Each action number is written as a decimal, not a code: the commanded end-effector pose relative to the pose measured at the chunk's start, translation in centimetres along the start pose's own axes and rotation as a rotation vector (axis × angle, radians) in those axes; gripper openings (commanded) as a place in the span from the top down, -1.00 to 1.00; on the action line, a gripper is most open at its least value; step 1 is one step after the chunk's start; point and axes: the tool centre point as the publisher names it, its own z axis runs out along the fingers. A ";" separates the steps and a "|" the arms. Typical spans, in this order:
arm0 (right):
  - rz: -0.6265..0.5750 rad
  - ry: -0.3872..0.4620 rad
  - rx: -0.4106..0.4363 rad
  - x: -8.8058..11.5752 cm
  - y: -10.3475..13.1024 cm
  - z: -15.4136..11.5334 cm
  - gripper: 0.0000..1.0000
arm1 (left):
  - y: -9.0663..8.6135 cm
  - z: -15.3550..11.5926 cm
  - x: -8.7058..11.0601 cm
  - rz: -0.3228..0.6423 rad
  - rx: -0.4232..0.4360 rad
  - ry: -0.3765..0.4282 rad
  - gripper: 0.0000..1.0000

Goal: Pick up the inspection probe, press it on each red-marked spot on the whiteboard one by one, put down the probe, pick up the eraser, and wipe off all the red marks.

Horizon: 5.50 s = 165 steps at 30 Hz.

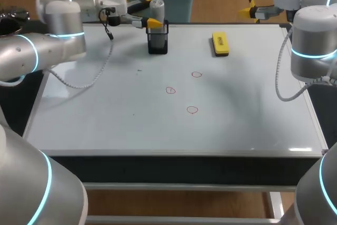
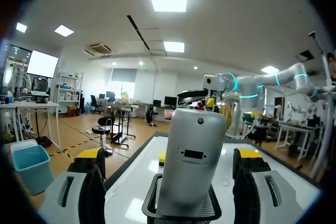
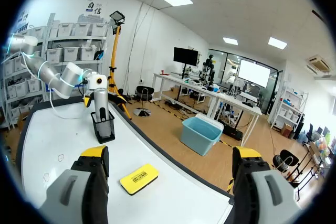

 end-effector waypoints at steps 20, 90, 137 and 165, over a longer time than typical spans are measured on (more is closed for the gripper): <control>0.000 0.001 0.001 0.0 0.0 0.0 -1.00 | -0.6 1.1 1.3 0.009 -0.021 -0.037 -1.00; 0.000 0.001 0.001 0.0 0.0 0.0 -1.00 | -14.8 -2.7 5.2 0.128 -0.005 -0.078 1.00; 0.000 0.001 0.001 0.0 0.0 0.0 -1.00 | -3.9 -20.3 8.6 0.098 -0.057 -0.352 1.00; -0.342 0.527 0.432 -4.3 -6.4 3.5 -1.00 | -3.9 -20.3 8.6 0.098 -0.057 -0.352 1.00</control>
